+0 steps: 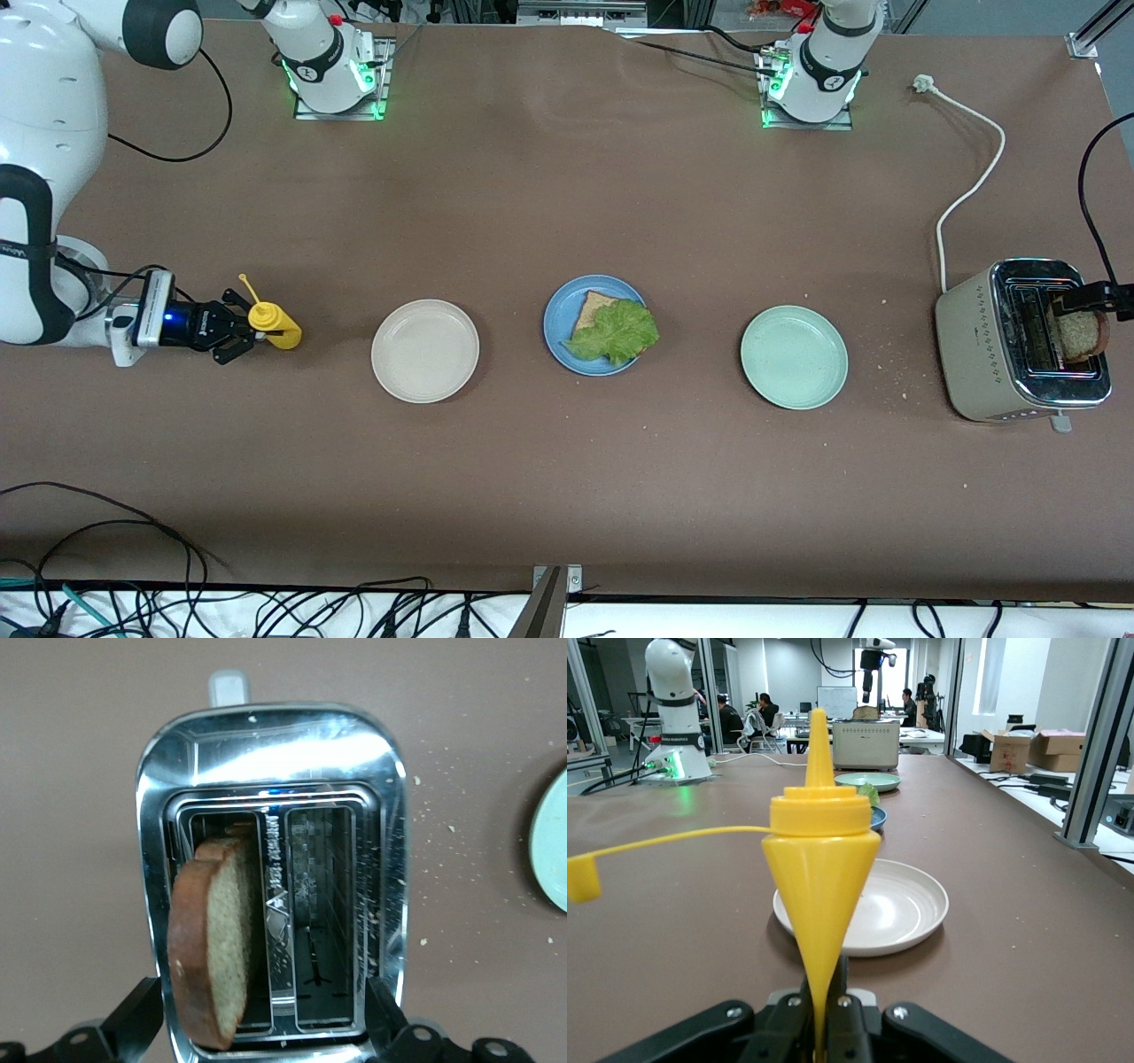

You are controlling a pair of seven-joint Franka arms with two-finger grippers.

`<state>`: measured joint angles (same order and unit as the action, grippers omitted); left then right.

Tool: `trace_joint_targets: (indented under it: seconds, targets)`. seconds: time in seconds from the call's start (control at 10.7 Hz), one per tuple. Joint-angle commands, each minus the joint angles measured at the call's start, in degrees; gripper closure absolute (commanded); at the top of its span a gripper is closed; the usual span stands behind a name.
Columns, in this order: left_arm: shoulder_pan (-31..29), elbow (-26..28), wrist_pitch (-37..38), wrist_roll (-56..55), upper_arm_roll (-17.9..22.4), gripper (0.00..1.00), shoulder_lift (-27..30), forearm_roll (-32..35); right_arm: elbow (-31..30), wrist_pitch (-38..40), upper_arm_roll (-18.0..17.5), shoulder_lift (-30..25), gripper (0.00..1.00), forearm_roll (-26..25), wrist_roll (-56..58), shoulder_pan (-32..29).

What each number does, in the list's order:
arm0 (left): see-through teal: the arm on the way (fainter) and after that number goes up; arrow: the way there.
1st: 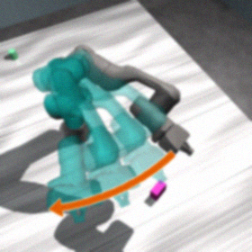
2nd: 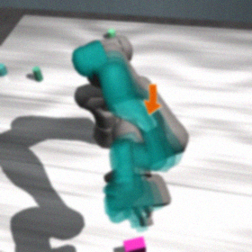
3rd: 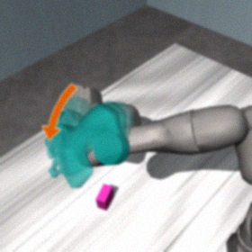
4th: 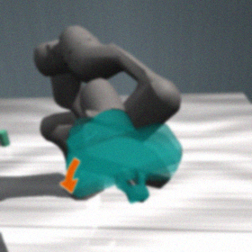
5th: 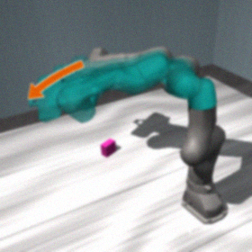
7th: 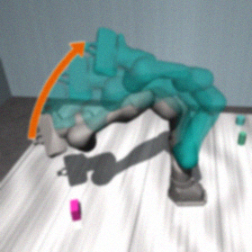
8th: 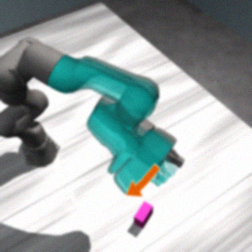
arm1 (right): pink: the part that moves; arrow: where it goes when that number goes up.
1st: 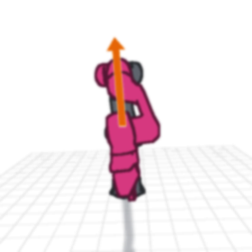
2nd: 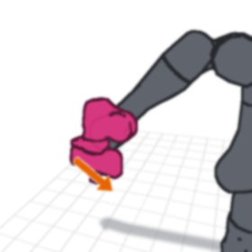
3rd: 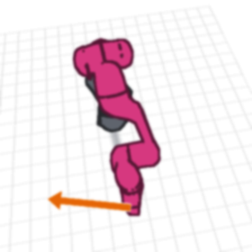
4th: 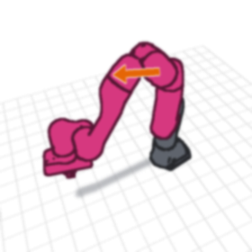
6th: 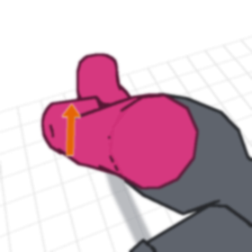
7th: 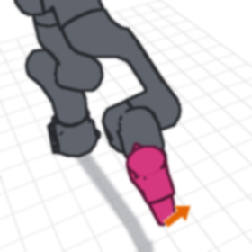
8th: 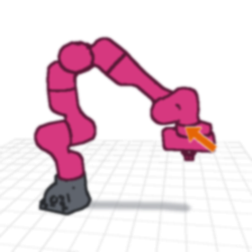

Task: Make sandwich in blue plate with both arms
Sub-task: 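Carry the mustard bottle back while the left gripper reaches the toaster, then set down the mustard bottle while the left gripper lifts the second bread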

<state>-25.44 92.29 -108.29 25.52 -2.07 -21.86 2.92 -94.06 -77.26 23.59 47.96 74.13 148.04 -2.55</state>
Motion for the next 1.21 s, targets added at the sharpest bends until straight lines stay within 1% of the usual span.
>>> trace_joint_targets:
  seconds: [0.0,0.09,0.28,0.37,0.47,0.56,0.65,0.75,0.84,1.03,1.12]
  targets:
    - [-2.06,-2.21,0.18,1.46,-0.48,0.0,-2.22,-1.6,1.77,6.66,0.31,6.25,1.0,5.04,5.07,-1.41]
    - [-2.07,-2.29,0.18,1.46,-0.48,0.05,-2.66,-1.43,1.77,7.03,0.22,7.49,1.0,5.41,5.16,-2.19]
    - [-2.07,-2.29,0.18,1.2,-0.48,0.19,-2.92,-2.04,1.86,7.3,0.22,8.64,1.0,5.32,5.33,-2.9]
    - [-2.07,-2.38,0.27,1.2,-0.57,0.4,-2.84,-2.04,1.86,7.91,0.22,8.91,1.0,5.41,5.25,-3.16]
    - [-2.07,-2.38,0.53,1.2,-0.57,0.74,-2.75,-1.95,1.86,8.26,0.22,9.08,1.0,5.5,5.07,-3.17]
    - [-1.98,-2.38,0.97,1.2,-0.65,0.96,-2.66,-1.95,1.86,8.27,0.22,9.08,1.0,5.5,4.55,-3.17]
    - [-1.98,-2.29,1.06,1.2,-0.65,1.0,-2.57,-1.95,1.94,8.18,0.22,9.08,0.66,5.5,4.37,-3.17]
    - [-1.98,-2.29,1.06,1.2,-0.65,1.0,-2.57,-1.95,2.47,8.27,0.22,9.08,0.43,5.5,2.97,-3.17]
    - [-2.15,-2.29,1.06,1.2,-0.65,1.0,-2.49,-1.87,2.73,8.27,0.22,9.17,0.33,5.58,2.0,-3.17]
    - [-2.33,-2.73,1.58,1.11,-0.57,1.0,-1.7,-1.17,3.96,8.44,0.22,8.82,0.25,5.32,0.07,-3.08]
    - [-2.24,-4.73,4.9,1.37,-0.83,1.0,-0.3,-1.16,5.27,9.57,0.57,8.82,0.11,5.06,-2.2,-3.17]
